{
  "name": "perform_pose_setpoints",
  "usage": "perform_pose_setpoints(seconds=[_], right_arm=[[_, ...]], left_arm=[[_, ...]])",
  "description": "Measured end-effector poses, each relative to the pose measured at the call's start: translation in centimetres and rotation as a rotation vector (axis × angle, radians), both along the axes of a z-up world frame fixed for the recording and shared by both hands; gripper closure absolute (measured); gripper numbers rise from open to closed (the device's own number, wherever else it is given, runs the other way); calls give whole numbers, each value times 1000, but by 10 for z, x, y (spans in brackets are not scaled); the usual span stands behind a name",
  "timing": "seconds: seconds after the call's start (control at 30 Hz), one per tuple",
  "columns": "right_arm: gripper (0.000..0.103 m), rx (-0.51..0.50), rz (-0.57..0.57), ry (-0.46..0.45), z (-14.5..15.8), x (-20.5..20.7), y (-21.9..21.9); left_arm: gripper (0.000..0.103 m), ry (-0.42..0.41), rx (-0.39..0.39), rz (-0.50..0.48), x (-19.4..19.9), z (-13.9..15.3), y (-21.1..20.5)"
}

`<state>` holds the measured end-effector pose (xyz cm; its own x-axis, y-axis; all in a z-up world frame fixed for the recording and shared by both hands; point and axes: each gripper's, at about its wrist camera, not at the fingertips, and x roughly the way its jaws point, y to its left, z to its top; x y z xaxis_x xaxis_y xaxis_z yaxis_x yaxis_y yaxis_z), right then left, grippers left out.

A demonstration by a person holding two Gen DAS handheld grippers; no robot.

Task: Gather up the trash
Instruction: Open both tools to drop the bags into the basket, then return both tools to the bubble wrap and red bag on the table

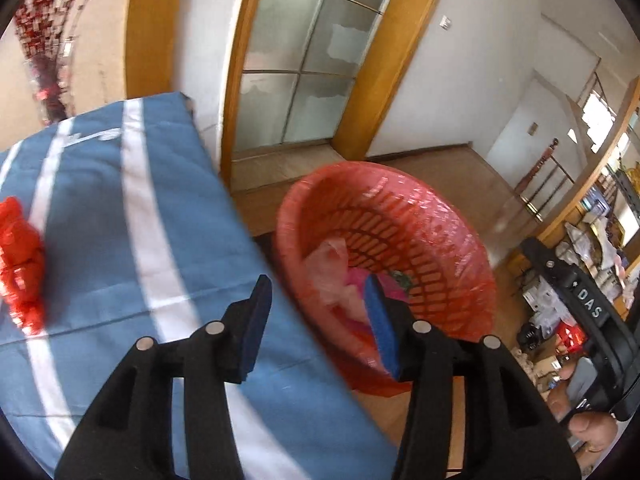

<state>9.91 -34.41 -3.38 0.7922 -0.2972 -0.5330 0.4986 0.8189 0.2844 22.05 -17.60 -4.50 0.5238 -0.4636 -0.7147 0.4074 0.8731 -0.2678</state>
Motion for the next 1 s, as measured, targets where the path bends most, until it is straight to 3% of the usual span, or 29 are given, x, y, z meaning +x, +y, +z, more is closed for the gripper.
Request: perform_pose_setpoints(seconds=[0.33, 0.6, 0.77, 1.0], right_arm=[[56, -32, 69, -15, 10, 0, 27], [52, -49, 175, -8, 11, 8, 67], [52, -59, 246, -5, 13, 13, 92], [52, -48, 324, 7, 15, 18, 122]], left_arm=[[50, -57, 36, 144, -16, 16, 82], [40, -133, 196, 348, -26, 25, 184], [38, -95, 279, 530, -16, 14, 265], [33, -20, 299, 621, 3, -12, 312]])
